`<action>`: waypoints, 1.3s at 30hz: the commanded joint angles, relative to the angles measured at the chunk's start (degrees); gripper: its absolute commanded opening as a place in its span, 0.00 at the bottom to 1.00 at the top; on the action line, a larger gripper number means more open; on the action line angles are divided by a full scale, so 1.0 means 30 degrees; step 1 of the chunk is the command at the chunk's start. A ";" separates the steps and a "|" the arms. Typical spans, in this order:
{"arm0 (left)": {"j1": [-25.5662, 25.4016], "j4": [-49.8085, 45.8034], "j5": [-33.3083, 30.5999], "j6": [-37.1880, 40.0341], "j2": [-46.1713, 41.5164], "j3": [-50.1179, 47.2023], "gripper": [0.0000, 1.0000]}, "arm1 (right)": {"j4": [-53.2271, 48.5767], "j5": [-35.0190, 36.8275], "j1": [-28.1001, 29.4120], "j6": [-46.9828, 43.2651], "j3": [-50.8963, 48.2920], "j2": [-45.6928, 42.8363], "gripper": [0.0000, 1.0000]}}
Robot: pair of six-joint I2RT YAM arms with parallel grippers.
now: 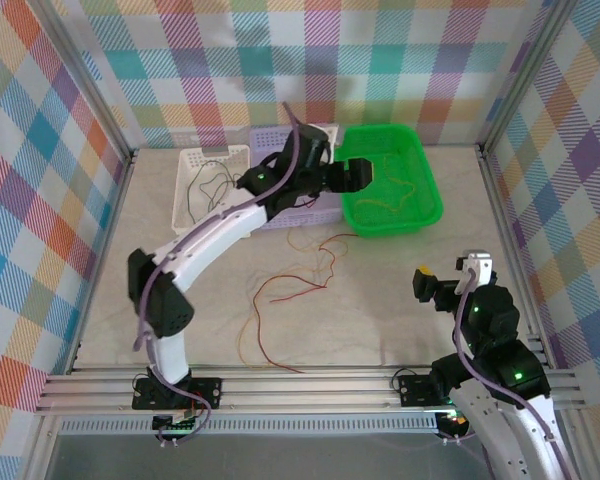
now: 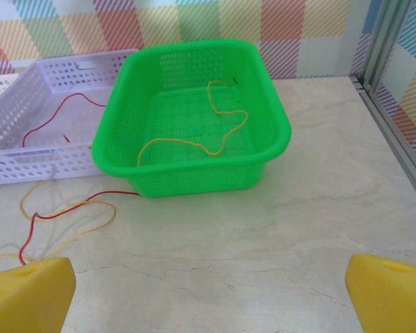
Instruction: Untangle the cables
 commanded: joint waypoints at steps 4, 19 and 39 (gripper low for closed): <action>-0.0353 -0.0170 -0.2193 0.0796 -0.3875 -0.4408 1.00 | -0.0809 -0.1943 -0.0122 -0.0475 0.2316 0.1814 1.00; -0.0365 -0.7202 -0.5550 0.0321 -1.4004 -1.2709 1.00 | -0.1132 -0.6408 0.0303 0.2747 0.4764 0.8707 1.00; 0.0043 -0.8344 -1.1858 0.2297 -1.7725 -1.6496 1.00 | 0.5232 -0.4325 0.6930 0.5180 0.4009 1.9021 1.00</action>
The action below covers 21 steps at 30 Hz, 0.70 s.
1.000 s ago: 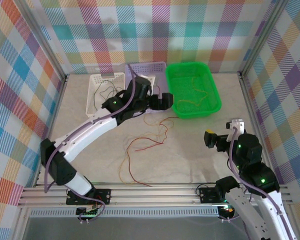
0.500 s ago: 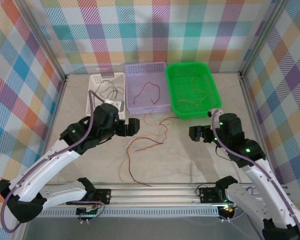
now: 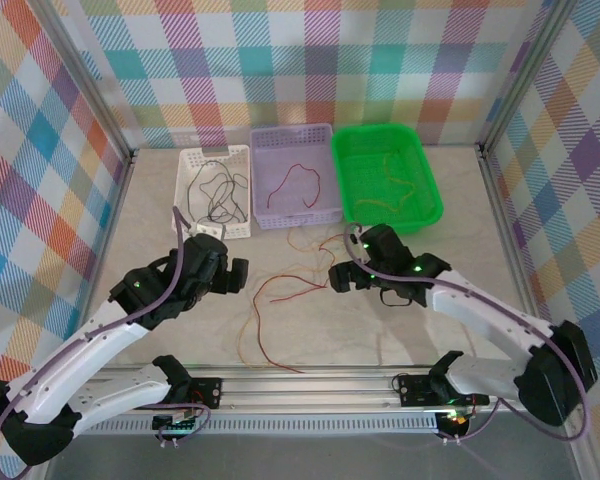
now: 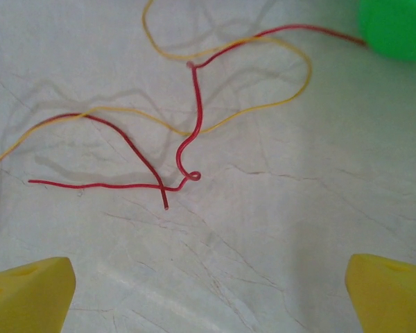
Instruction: Untangle the cables
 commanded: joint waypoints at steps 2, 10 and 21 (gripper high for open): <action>0.0203 0.0900 -0.0910 -0.0264 -0.0273 -0.0610 1.00 | 0.2533 -0.0365 0.0348 0.1130 0.0212 0.1451 1.00; 0.0257 0.1232 -0.0335 -0.0283 -0.0264 -0.0976 1.00 | 0.4031 -0.0287 0.0847 0.1573 0.0742 0.4023 1.00; 0.0321 0.1319 -0.0013 -0.0283 -0.0251 -0.1073 1.00 | 0.4798 0.0871 0.1219 0.1639 0.1135 0.4785 0.95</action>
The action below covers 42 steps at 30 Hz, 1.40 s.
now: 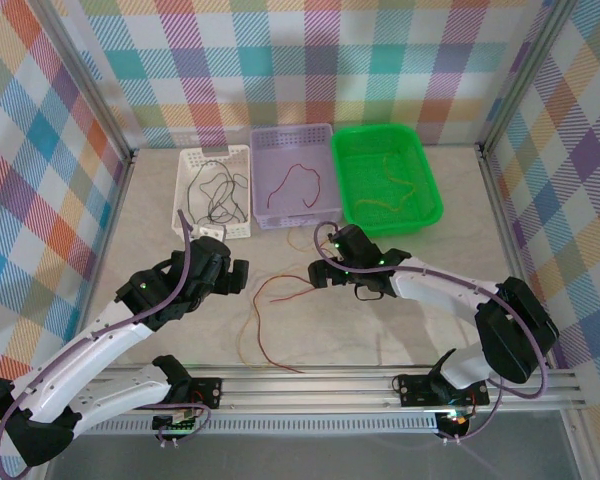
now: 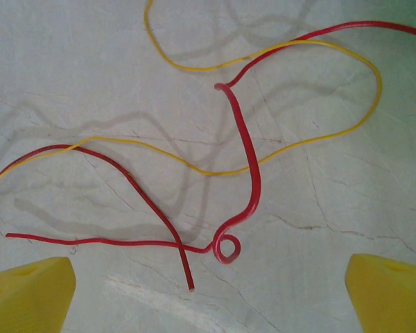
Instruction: Untangle the cables
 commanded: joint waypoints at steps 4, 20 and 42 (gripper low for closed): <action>0.0199 0.0547 0.0312 -0.0268 -0.0188 -0.0263 1.00 | 0.1149 -0.0065 0.0092 0.0331 0.0618 0.0615 0.58; 0.0295 0.0606 0.0899 -0.0151 0.0065 -0.0290 0.99 | 0.0901 -0.0311 0.0110 0.0333 0.1943 0.2748 0.09; 0.0432 0.0723 0.1730 -0.0088 0.0604 -0.0231 0.98 | -0.2190 0.1748 0.0110 -0.0316 0.2456 -0.1678 0.00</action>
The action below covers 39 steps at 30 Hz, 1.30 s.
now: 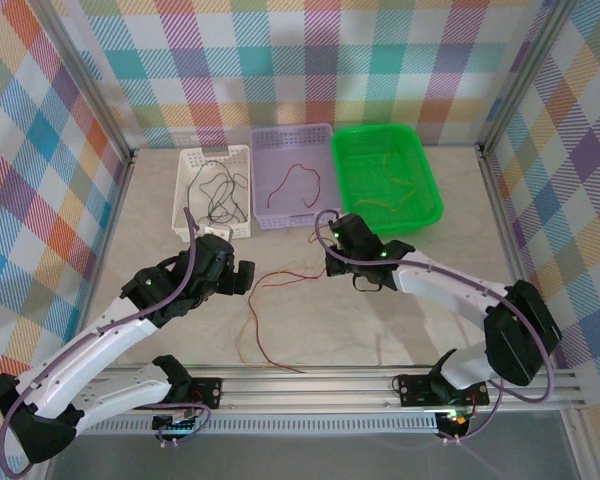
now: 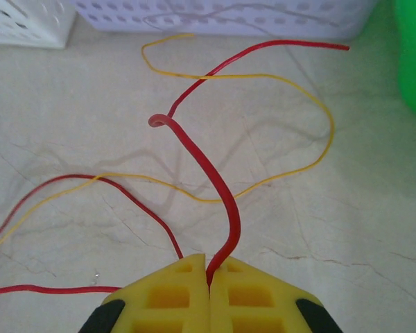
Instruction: Untangle the cables
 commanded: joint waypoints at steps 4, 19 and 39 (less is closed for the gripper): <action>0.0279 0.0309 0.0425 -0.0099 0.0164 -0.0169 0.98 | -0.1627 0.0237 0.0102 -0.0360 0.0989 -0.2155 0.00; 0.0335 0.0278 0.0796 -0.0070 0.0263 -0.0136 0.98 | -0.2093 -0.4803 0.0133 0.0524 0.2835 -0.4103 0.00; 0.0413 0.0308 0.0941 -0.0019 0.0258 -0.0136 0.98 | -0.4206 -0.5586 -0.1420 -0.1514 1.0182 0.0782 0.00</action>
